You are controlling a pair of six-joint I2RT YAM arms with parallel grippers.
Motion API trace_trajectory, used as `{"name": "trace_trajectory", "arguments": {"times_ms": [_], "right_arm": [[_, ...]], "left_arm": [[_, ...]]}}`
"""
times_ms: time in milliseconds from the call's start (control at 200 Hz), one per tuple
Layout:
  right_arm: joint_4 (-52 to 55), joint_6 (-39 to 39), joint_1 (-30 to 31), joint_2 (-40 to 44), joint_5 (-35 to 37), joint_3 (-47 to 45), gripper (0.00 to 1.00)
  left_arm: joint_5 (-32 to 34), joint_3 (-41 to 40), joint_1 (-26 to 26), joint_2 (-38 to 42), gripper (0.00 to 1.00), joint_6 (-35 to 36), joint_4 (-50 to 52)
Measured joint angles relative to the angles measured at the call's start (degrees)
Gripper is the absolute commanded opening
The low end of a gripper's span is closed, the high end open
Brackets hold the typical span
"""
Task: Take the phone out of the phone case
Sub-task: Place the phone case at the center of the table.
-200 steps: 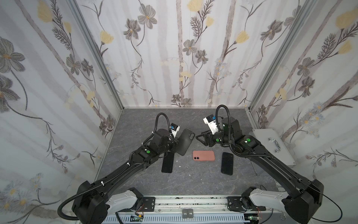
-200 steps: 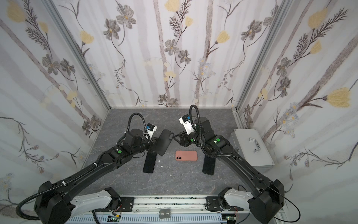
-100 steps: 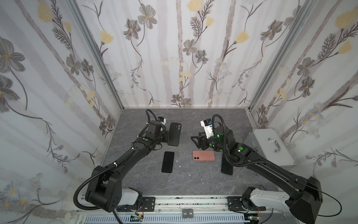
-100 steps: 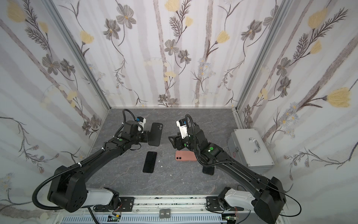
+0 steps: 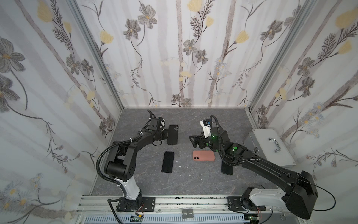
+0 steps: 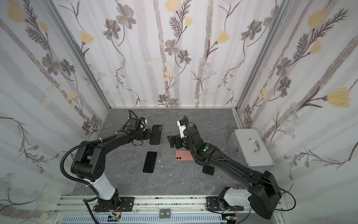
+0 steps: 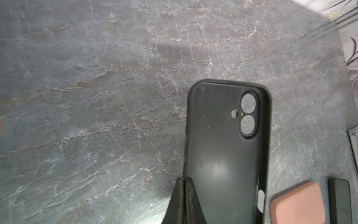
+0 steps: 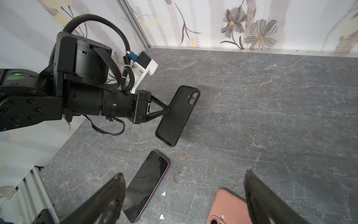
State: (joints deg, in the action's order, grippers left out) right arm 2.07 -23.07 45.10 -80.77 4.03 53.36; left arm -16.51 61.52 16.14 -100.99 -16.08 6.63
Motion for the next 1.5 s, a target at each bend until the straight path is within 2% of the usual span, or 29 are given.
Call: {"name": "trace_trajectory", "arguments": {"times_ms": [260, 570, 764, 884, 1054, 1159, 1319, 1459, 1499], "right_arm": [[-0.74, -3.48, -0.44, 2.75, 2.8, -3.56, 1.0], [-1.81, -1.29, -0.55, 4.13, 3.67, -5.79, 1.0], [-1.79, 0.85, -0.55, 5.27, 4.44, -6.47, 1.0], [-1.14, 2.64, -0.7, 5.64, 4.87, -6.19, 1.0], [4.85, 7.28, -1.92, 5.11, 1.53, -4.85, 0.98], [11.82, 10.82, -2.27, 0.94, -1.11, -2.73, 0.98], [20.48, 15.1, -3.15, -5.11, -0.61, -0.57, 1.0], [24.44, 19.87, -3.98, -8.61, 0.66, 0.52, 1.0], [25.14, 21.55, -3.85, -9.33, 1.33, 0.61, 1.0]], "left_arm": [[1.81, 0.94, -0.17, -5.09, 0.0, 0.7, 0.04], [4.46, 2.47, -0.5, -8.39, 0.0, 1.09, 0.04], [4.72, 3.04, -0.48, -9.31, 0.4, 1.25, -0.46], [5.22, 3.13, -0.48, -8.41, 0.58, 1.31, -0.17], [8.9, 2.67, 0.42, 0.61, 0.74, 1.09, 1.46], [10.34, 1.11, 2.21, 7.67, 0.8, 1.11, 1.09], [12.85, -3.08, 5.7, 16.72, 0.83, 1.05, 1.27], [15.69, -7.85, 7.82, 23.89, 0.98, 0.46, 1.6], [17.18, -9.35, 7.78, 26.01, 1.0, -0.13, 1.66]]}}
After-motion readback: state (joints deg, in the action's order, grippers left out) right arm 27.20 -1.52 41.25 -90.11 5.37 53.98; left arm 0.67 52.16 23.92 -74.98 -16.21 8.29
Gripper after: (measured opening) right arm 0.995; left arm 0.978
